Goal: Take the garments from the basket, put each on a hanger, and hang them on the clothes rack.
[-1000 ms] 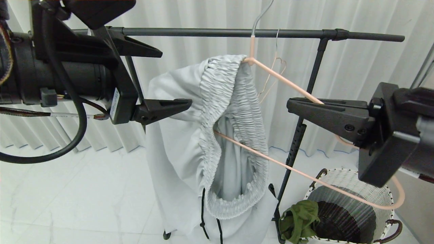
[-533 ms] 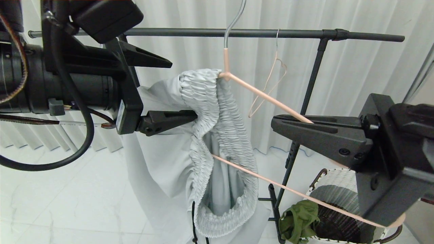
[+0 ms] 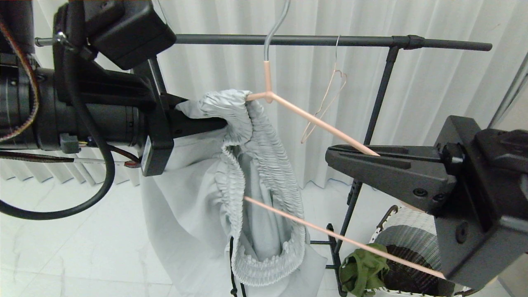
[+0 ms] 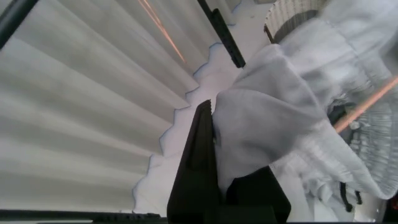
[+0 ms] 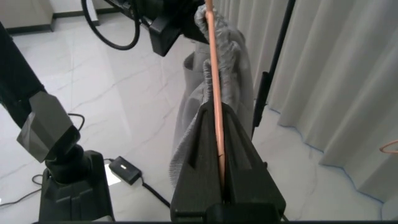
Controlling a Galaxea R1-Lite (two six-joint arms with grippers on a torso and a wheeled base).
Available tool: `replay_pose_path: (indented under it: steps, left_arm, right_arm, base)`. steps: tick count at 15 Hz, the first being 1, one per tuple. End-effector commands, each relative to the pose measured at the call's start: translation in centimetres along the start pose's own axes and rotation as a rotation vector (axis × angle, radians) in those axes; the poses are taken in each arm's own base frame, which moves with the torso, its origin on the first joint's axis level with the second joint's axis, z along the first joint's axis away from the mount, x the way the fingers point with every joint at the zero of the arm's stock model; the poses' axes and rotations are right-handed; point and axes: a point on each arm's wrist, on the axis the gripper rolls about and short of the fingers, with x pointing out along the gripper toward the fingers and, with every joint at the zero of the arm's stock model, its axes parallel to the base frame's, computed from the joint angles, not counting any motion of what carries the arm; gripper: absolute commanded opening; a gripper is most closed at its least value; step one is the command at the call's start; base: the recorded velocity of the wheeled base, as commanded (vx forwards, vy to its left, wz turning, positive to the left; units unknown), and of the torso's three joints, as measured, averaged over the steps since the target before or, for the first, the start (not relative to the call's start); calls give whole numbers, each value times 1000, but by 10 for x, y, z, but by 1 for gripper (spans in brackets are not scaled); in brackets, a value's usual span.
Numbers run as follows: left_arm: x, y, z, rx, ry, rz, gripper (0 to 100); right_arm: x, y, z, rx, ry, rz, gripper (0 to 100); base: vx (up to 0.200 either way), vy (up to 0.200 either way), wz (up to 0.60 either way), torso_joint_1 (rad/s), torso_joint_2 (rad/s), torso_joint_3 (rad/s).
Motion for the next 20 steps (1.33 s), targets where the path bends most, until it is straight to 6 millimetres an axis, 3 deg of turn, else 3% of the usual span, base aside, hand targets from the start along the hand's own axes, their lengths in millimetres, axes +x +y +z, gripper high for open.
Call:
replay_pose_path:
  steps: [1, 6, 7, 10, 15, 16, 20]
  left_arm:
    - [-2, -2, -1, -1, -2, -8, 0]
    - [-2, -1, -2, -2, 15, 16, 0]
    - [-2, -1, -2, -1, 13, 20, 0]
    - [2, 2, -1, 17, -27, 59, 0]
    - [10, -2, -20, 28, 51, 237, 0]
    - [11, -1, -25, 6, 140, 343, 0]
    - [12, 5, -23, -182, 199, 515, 0]
  right_arm:
    - [0, 0, 0, 0, -1, 0, 0]
    - [-2, -1, 1, 1, 14, -10, 0]
    - [-2, -1, 1, 1, 18, -10, 100]
    - [-3, -8, 2, -10, 18, -58, 100]
    - [-13, -49, 3, -62, 29, -266, 100]
    - [-16, -60, 2, -81, 39, -322, 100]
    - [-13, -61, -4, -65, 61, -365, 100]
  base:
    - [0, 0, 0, 0, 0, 0]
    - [0, 0, 0, 0, 0, 0]
    - [0, 0, 0, 0, 0, 0]
    - [0, 0, 0, 0, 0, 0]
    - [0, 0, 0, 0, 0, 0]
    - [0, 0, 0, 0, 0, 0]
    - [0, 0, 0, 0, 0, 0]
